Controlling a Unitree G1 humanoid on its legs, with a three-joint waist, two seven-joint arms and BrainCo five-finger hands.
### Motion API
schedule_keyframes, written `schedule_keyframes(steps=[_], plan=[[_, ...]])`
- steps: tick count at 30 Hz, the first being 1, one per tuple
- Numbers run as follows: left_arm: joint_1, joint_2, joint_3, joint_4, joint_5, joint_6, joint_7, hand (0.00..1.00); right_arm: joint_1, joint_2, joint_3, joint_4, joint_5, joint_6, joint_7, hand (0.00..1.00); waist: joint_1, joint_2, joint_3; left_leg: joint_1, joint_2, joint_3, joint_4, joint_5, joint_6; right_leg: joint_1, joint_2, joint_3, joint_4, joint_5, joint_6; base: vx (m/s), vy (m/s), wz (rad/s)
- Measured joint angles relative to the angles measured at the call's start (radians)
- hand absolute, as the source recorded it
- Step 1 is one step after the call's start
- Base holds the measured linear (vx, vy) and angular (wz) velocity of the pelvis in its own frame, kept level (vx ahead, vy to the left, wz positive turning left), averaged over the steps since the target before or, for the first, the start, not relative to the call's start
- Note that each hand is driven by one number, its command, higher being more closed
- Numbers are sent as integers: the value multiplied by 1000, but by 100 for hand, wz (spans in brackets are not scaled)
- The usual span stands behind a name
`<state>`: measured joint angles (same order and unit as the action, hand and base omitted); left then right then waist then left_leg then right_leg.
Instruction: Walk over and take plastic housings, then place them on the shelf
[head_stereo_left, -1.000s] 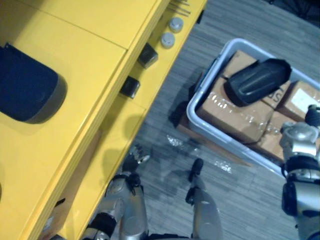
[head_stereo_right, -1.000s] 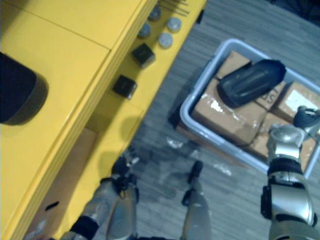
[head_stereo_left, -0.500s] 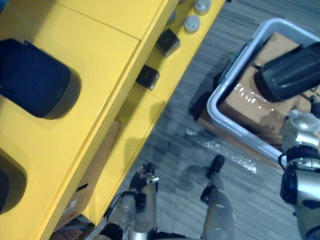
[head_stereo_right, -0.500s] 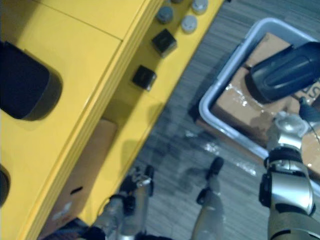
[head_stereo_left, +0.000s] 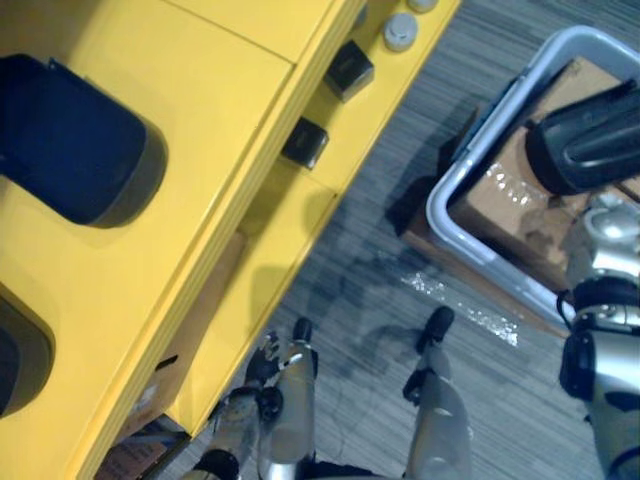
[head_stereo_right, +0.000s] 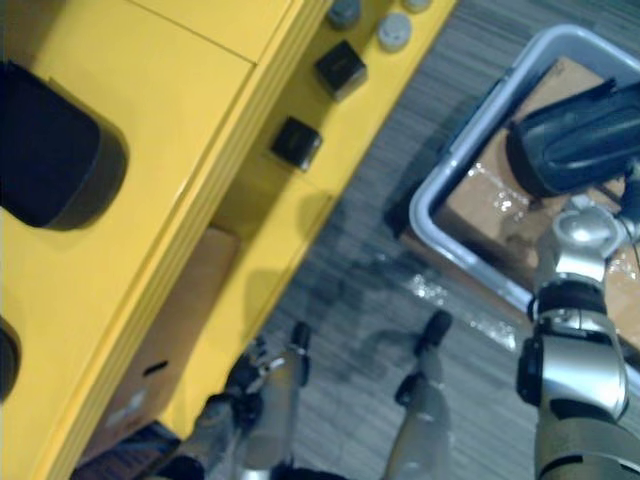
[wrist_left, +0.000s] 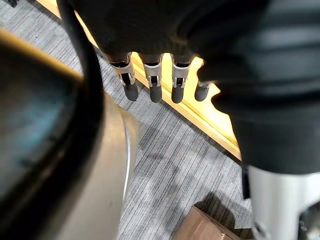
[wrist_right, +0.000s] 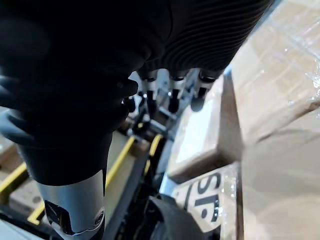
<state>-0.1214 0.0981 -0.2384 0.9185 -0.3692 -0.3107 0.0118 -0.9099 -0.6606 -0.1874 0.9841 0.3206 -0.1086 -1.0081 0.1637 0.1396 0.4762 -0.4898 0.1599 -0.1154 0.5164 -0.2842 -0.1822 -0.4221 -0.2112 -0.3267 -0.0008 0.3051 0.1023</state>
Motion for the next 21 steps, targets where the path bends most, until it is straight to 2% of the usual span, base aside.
schedule_keyframes(steps=[4, 11, 13, 20, 21], plan=[[0, 0, 2, 5, -14, -4, -20, 0, 0, 0, 0, 4, 10, -4, 0, 0, 4, 1, 0, -2, -2, -6, 0, 1, 0, 0, -2, -3, 6, -4, 4, 1, 2, 3], [0, -15, 34, 8, -27, -14, -55, 0, 2, 0, -1, 9, 40, -41, 4, 0, 17, 0, 2, -17, -15, -16, -1, 6, 5, -19, -20, -11, 36, -19, 10, 10, 13, 7], [-3, -29, 68, 13, -27, -14, -74, 0, -3, 32, -6, 16, 178, -154, 32, 0, 29, -4, 4, -18, -20, -29, -19, 23, 3, -31, -34, -26, 71, -40, 12, -18, -11, 20], [-6, -29, 68, 16, -56, -13, -80, 0, -16, 33, -8, 14, 178, -158, 31, 0, 34, -8, 7, -23, -32, -37, -23, 30, 5, -33, -45, -30, 75, -40, 12, -11, 5, 7], [-13, -27, 69, 14, -65, -15, -103, 0, -44, 33, -9, 14, 219, -158, 32, 0, 37, -19, 14, -33, -36, -43, -20, 34, 6, -36, -49, -35, 78, -40, 12, -31, 14, 11]])
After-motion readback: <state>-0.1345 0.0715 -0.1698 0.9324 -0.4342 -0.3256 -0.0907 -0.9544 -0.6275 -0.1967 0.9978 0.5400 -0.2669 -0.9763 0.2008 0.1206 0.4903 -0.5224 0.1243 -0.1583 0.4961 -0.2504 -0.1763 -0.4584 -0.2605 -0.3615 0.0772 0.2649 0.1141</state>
